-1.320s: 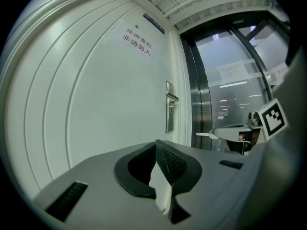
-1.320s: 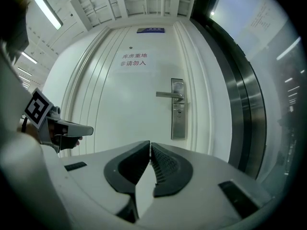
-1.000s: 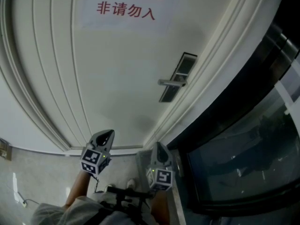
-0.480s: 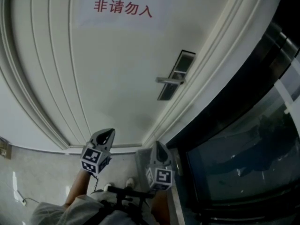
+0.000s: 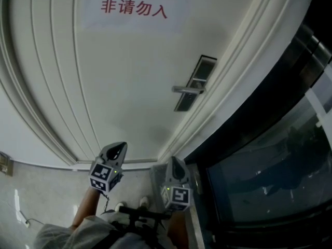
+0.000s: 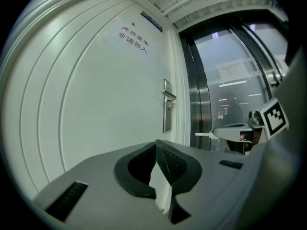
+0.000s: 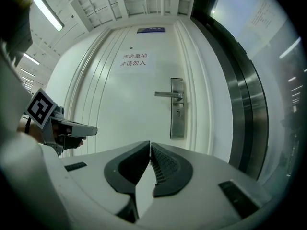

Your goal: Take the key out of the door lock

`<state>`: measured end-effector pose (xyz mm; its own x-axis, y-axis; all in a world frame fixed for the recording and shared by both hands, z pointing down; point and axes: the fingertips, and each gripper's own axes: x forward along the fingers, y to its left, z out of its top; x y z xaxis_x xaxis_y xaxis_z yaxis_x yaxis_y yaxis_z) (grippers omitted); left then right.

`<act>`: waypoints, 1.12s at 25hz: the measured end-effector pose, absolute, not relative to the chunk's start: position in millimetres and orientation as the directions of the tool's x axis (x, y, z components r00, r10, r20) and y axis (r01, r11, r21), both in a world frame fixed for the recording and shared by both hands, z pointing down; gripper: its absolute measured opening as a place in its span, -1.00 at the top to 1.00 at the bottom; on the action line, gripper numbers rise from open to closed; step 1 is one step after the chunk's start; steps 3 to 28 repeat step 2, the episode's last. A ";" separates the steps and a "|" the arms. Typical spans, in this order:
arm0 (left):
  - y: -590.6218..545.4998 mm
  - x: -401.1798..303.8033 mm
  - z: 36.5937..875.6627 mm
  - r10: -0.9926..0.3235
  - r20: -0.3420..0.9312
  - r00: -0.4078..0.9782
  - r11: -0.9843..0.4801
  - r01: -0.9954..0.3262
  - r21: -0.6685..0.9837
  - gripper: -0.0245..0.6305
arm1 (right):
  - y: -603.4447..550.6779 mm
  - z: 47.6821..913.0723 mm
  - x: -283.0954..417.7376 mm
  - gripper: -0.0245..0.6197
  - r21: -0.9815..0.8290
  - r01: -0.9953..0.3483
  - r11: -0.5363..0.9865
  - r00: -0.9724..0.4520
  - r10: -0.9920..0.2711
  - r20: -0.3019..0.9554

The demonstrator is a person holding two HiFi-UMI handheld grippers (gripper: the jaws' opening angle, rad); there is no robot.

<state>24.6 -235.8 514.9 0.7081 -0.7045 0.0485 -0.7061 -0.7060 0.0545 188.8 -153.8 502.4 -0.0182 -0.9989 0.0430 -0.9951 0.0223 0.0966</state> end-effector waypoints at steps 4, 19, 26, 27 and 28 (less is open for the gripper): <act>-238.6 25.9 514.8 -0.706 0.047 0.707 -0.705 -0.707 0.054 0.90 | -156.3 502.2 189.7 0.87 0.093 -0.995 0.024 -0.020 -0.999 0.040; -238.6 25.9 514.8 -0.706 0.047 0.707 -0.705 -0.707 0.054 0.90 | -156.3 502.2 189.7 0.87 0.093 -0.995 0.024 -0.020 -0.999 0.040; -238.6 25.9 514.8 -0.706 0.047 0.707 -0.705 -0.707 0.054 0.90 | -156.3 502.2 189.7 0.87 0.093 -0.995 0.024 -0.020 -0.999 0.040; -238.6 25.9 514.8 -0.706 0.047 0.707 -0.705 -0.707 0.054 0.90 | -156.3 502.2 189.7 0.87 0.093 -0.995 0.024 -0.020 -0.999 0.040; -238.6 25.9 514.8 -0.706 0.047 0.707 -0.705 -0.707 0.054 0.90 | -156.3 502.2 189.7 0.87 0.093 -0.995 0.024 -0.020 -0.999 0.040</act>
